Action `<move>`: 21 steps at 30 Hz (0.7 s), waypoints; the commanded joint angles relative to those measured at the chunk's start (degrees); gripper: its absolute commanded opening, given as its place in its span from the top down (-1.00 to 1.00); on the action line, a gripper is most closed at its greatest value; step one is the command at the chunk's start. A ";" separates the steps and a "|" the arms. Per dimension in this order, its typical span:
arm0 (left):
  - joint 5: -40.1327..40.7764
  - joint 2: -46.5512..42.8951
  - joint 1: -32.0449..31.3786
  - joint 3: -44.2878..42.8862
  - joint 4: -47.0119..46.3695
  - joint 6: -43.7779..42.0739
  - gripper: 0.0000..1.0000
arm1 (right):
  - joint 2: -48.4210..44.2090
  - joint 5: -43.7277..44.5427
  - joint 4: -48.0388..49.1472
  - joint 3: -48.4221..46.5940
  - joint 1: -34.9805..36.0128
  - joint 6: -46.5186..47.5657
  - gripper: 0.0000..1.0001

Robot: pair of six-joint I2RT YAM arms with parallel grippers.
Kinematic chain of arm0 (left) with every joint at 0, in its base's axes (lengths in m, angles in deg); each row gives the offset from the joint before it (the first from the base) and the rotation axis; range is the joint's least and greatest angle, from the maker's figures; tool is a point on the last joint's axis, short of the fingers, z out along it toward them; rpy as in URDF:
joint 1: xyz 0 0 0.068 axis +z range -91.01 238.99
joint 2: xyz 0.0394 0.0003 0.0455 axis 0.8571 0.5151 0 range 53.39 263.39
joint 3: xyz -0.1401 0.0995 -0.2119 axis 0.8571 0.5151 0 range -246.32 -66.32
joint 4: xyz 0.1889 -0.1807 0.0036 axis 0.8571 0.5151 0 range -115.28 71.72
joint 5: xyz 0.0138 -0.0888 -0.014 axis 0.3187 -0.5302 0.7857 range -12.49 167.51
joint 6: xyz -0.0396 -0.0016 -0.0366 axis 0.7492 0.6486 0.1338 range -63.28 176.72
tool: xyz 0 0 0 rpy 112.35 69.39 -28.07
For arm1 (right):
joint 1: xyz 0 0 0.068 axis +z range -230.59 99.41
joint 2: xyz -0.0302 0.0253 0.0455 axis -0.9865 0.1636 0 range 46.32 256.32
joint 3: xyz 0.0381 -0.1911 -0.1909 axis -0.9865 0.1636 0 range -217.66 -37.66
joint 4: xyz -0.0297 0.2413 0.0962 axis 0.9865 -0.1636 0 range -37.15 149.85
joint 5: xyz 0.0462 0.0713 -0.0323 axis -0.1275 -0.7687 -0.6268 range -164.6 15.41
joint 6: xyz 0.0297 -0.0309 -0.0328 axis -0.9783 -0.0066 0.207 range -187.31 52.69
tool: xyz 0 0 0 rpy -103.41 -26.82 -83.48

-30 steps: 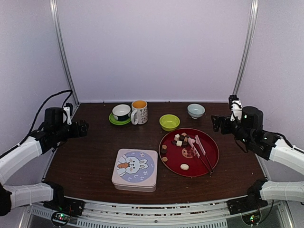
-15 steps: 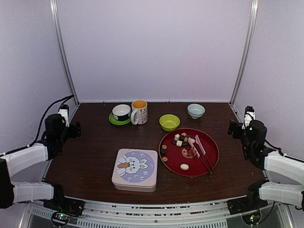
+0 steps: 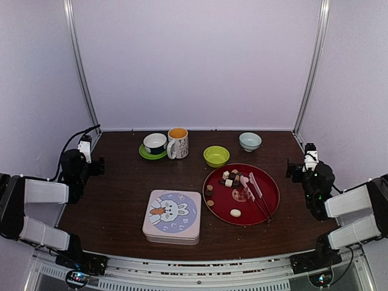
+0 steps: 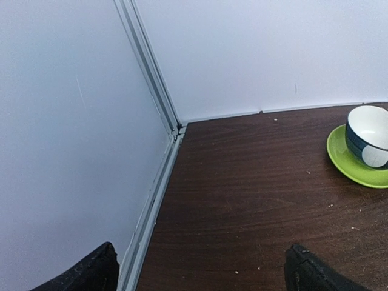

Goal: Pack the chocolate
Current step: Reset both arms

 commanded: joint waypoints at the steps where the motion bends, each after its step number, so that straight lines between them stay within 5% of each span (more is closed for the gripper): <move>1: -0.55 2.28 0.56 1.20 -12.57 -2.67 -0.95 | 7.75 0.70 15.21 -0.22 -1.89 0.30 -1.00; 4: -3.36 6.32 1.31 4.39 -22.49 -3.05 -0.95 | 6.08 -0.98 5.78 -3.47 -3.32 -1.59 -0.99; 10: -9.18 8.16 4.66 2.84 -19.46 -0.56 -0.96 | 6.95 0.38 6.48 -3.92 -3.72 -2.34 -1.00; 21: -3.93 8.81 5.28 2.88 -20.76 2.17 -0.96 | 6.71 -0.07 5.79 -4.03 -4.07 -2.53 -1.00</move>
